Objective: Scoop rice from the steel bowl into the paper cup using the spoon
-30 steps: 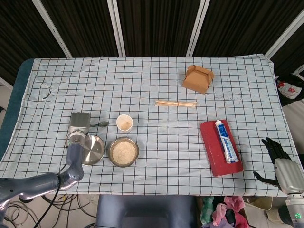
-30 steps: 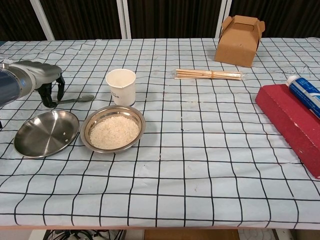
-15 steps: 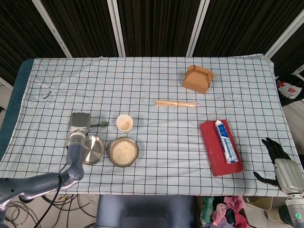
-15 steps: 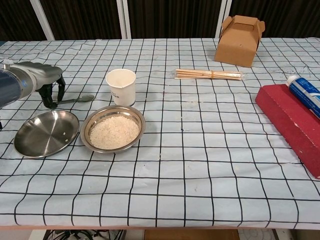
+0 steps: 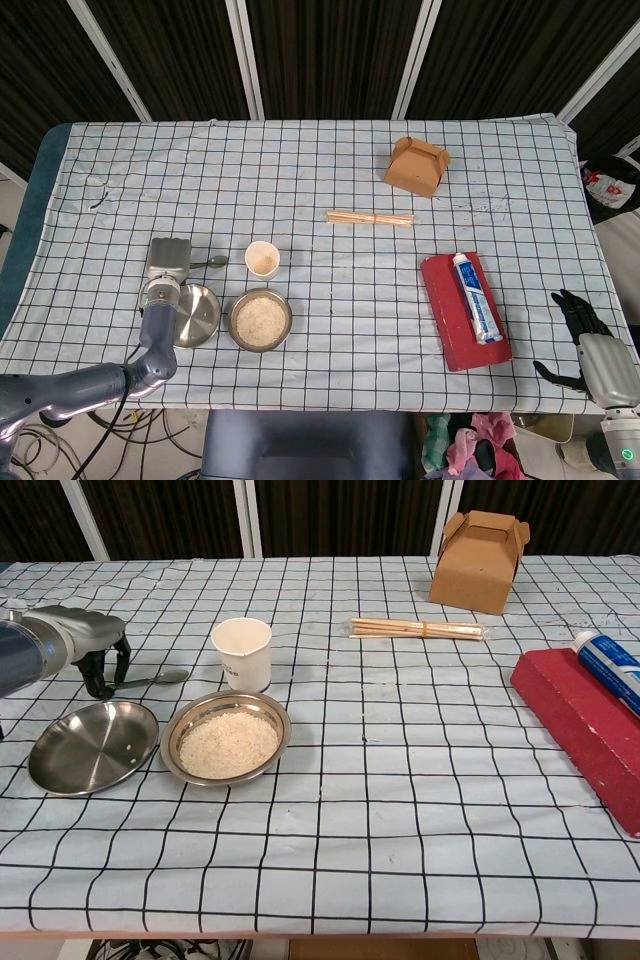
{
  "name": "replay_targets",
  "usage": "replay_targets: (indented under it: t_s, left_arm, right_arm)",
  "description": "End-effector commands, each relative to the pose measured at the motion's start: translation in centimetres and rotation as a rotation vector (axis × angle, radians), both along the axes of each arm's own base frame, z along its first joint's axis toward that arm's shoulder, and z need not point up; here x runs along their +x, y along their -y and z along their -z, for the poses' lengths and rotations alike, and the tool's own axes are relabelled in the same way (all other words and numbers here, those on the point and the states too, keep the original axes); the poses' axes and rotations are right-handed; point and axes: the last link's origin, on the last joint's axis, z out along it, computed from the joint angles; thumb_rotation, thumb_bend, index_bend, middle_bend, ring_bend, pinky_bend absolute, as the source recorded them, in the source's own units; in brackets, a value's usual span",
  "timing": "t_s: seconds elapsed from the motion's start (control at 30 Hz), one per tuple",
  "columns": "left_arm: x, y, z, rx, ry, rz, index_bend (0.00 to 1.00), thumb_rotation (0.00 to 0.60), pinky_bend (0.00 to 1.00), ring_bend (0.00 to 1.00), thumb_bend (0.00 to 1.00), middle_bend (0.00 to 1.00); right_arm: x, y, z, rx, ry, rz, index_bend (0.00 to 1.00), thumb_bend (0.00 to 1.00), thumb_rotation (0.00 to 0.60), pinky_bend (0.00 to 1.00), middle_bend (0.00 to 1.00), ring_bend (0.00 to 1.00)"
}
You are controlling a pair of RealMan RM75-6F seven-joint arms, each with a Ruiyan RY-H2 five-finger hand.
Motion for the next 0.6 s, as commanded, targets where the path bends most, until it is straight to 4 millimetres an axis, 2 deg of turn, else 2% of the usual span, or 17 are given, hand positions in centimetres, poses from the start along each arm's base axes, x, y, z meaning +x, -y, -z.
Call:
replay_targets:
  t_s: [0.03,0.37,0.6]
  left_arm:
    - [0.1,0.0,0.0,-0.001,0.002,0.004,0.55,0.600,1.00,1.00,0.41,1.00]
    - [0.9,0.4,0.1,-0.005,0.002,0.064,0.58,0.600,1.00,1.00,0.44,1.00]
    - [2.9,0.8,-1.7,0.034,0.012,0.167,0.58,0.600,1.00,1.00,0.44,1.00]
  right_arm:
    - [0.0,0.0,0.0,0.000,0.001,0.000,0.00,0.16,0.600,0.18,0.00,0.00]
    - [0.0,0.0,0.0,0.001,0.006,0.002,0.00,0.16,0.600,0.18,0.00,0.00]
    - [0.0,0.0,0.0,0.000,0.013,0.003,0.00,0.16,0.600,0.18,0.00,0.00]
